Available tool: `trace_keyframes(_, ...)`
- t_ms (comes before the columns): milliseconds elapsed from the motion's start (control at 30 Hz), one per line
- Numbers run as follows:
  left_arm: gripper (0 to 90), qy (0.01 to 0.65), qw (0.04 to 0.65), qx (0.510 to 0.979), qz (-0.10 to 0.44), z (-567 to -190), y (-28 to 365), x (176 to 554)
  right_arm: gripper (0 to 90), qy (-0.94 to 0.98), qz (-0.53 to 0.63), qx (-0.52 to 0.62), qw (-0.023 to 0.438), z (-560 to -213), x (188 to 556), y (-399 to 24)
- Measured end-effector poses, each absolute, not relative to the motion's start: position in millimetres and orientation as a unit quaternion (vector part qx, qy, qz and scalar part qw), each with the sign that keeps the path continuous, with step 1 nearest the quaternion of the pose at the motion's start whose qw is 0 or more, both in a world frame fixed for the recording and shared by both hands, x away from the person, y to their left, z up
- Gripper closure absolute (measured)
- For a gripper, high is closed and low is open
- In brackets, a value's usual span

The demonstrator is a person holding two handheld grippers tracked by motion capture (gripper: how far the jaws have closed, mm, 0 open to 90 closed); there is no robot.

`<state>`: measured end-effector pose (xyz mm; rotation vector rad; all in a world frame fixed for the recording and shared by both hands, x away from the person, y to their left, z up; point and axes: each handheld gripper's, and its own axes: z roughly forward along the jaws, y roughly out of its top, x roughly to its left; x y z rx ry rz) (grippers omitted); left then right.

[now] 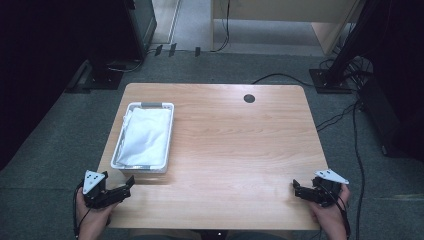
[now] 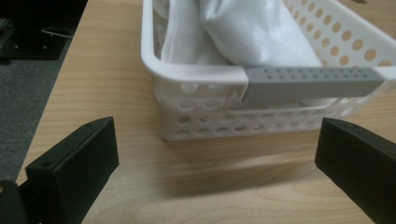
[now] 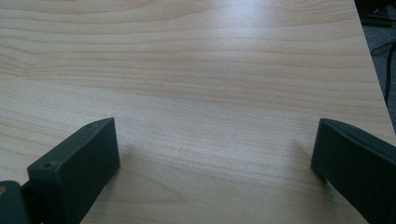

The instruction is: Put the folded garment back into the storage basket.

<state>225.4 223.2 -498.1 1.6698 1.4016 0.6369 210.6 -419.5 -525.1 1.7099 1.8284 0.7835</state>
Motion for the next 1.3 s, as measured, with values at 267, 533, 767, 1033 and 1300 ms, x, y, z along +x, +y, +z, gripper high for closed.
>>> trace_keyframes(267,0.2,0.564,0.379,0.687,0.255,-511,221,223,0.0,0.674,0.289,0.63,0.257,-525,211,-420)
trace_keyframes(533,0.3,0.569,0.35,0.701,0.25,-515,222,223,0.0,0.673,0.289,0.63,0.257,-525,211,-420)
trace_keyframes(767,0.5,0.573,0.312,0.719,0.239,-519,220,225,0.0,0.673,0.289,0.63,0.257,-525,211,-420)
trace_keyframes(1033,0.5,0.575,0.313,0.718,0.239,-519,221,225,0.0,0.673,0.289,0.63,0.257,-525,211,-419)
trace_keyframes(1300,0.5,0.574,0.308,0.72,0.24,-519,220,225,0.0,0.674,0.289,0.63,0.257,-525,211,-419)
